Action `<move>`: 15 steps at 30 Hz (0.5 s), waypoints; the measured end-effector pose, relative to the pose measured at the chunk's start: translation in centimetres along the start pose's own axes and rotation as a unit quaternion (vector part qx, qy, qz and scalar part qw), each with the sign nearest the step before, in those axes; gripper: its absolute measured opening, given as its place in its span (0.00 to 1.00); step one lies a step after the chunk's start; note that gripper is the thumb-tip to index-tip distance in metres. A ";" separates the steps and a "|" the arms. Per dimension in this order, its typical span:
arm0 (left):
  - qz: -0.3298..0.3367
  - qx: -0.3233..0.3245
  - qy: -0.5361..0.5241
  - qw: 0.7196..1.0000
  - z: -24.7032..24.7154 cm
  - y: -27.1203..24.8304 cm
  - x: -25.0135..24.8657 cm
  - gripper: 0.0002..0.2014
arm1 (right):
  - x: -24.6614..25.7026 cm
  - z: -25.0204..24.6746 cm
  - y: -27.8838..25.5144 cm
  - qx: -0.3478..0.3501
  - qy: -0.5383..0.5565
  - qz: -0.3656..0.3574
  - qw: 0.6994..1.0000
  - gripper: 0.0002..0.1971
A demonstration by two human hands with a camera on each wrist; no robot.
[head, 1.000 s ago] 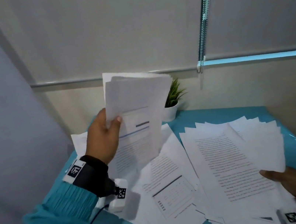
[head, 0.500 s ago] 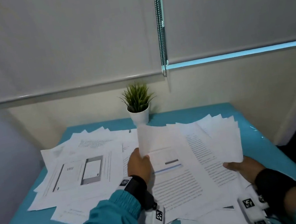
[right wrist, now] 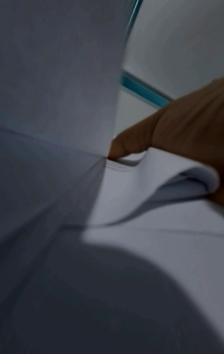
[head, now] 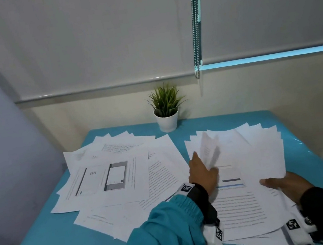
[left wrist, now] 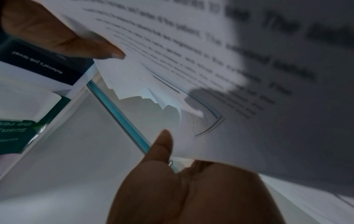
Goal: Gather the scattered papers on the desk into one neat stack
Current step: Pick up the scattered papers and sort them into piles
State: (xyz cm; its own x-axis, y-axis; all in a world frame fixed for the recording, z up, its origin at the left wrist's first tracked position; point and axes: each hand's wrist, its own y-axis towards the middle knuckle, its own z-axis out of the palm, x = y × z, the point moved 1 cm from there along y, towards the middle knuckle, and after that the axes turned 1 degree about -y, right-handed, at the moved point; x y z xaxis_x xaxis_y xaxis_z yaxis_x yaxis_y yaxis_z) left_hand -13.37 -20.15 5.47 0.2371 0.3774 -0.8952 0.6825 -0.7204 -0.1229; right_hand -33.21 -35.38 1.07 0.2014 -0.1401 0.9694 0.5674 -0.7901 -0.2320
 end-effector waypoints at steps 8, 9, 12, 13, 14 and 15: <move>-0.058 -0.103 0.178 0.977 -8.1 3.7 3.2 0.33 | 0.4 -0.2 -0.3 -0.031 -0.069 0.007 0.997 0.20; -0.075 -0.096 0.238 0.964 -9.8 4.3 3.5 0.32 | 0.3 -0.1 -0.2 -0.036 -0.082 0.009 0.996 0.18; -0.099 -0.023 0.394 0.914 -13.9 5.5 4.4 0.30 | 0.4 -0.1 -0.4 -0.043 -0.087 0.024 0.995 0.17; -0.095 -0.001 0.421 0.902 -14.7 5.8 4.9 0.30 | 0.6 0.1 -0.7 -0.037 -0.079 0.025 0.996 0.20; -0.083 0.012 0.434 0.897 -15.2 6.0 5.1 0.31 | 0.6 0.2 -0.8 -0.028 -0.070 0.029 0.997 0.28; -0.065 0.013 0.437 0.897 -15.5 6.1 5.4 0.33 | 0.6 0.2 -0.8 -0.030 -0.081 0.027 0.996 0.38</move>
State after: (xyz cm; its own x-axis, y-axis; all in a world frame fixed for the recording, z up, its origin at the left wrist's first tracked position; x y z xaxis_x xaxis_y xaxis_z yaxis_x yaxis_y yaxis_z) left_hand 2.83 -13.51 6.49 0.6153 0.7633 -0.1970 0.7302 -0.6460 -0.2224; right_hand -33.39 -34.79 1.86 0.3592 -0.0888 0.9290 0.5044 -0.8191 -0.2733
